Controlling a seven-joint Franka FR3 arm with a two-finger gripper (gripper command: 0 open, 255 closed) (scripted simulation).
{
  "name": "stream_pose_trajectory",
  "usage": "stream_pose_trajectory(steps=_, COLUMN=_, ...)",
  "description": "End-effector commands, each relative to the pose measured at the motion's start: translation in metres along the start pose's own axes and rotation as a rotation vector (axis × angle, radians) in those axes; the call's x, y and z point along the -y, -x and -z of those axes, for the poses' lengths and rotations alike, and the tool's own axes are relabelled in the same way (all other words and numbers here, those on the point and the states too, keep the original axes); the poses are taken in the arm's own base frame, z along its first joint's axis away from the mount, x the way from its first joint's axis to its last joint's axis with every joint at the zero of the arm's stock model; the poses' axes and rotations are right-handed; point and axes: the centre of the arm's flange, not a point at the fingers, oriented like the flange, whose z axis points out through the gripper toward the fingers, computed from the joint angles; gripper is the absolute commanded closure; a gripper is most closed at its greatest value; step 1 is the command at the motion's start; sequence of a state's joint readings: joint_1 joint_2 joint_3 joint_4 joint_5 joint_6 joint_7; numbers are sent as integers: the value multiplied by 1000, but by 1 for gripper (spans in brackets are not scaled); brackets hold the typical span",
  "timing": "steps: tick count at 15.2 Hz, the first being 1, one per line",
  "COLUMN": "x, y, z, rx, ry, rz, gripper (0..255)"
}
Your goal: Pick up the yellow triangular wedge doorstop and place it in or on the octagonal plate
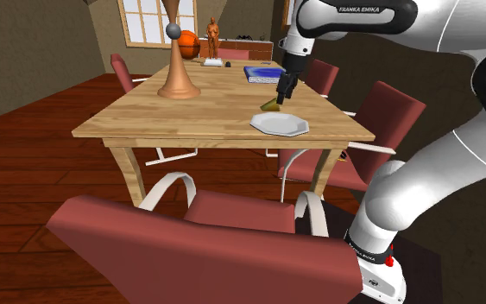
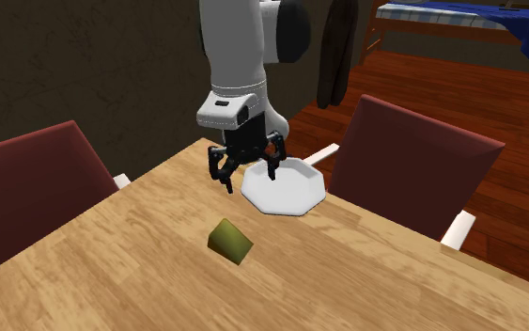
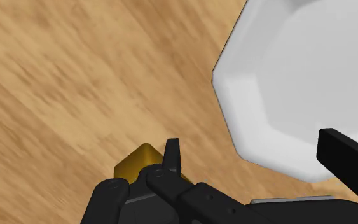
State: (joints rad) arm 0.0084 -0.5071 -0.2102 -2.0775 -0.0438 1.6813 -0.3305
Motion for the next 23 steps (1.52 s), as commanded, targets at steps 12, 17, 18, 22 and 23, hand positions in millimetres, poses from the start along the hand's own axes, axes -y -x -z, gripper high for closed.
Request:
stream_pose_trajectory(steps=12, x=-99, y=-58, z=-15, rx=-44, ry=-85, rz=109, gripper=0)
stream_pose_trajectory(steps=17, x=-98, y=-59, z=-34, rx=-44, ry=-85, rz=109, gripper=0)
stream_pose_trajectory(steps=18, x=-98, y=-59, z=-34, rx=-44, ry=-85, rz=109, gripper=0)
stream_pose_trajectory(steps=22, x=-98, y=-59, z=-34, rx=-44, ry=-85, rz=109, gripper=0)
stream_pose_trajectory(steps=23, x=-98, y=-59, z=-34, rx=-44, ry=-85, rz=109, gripper=0)
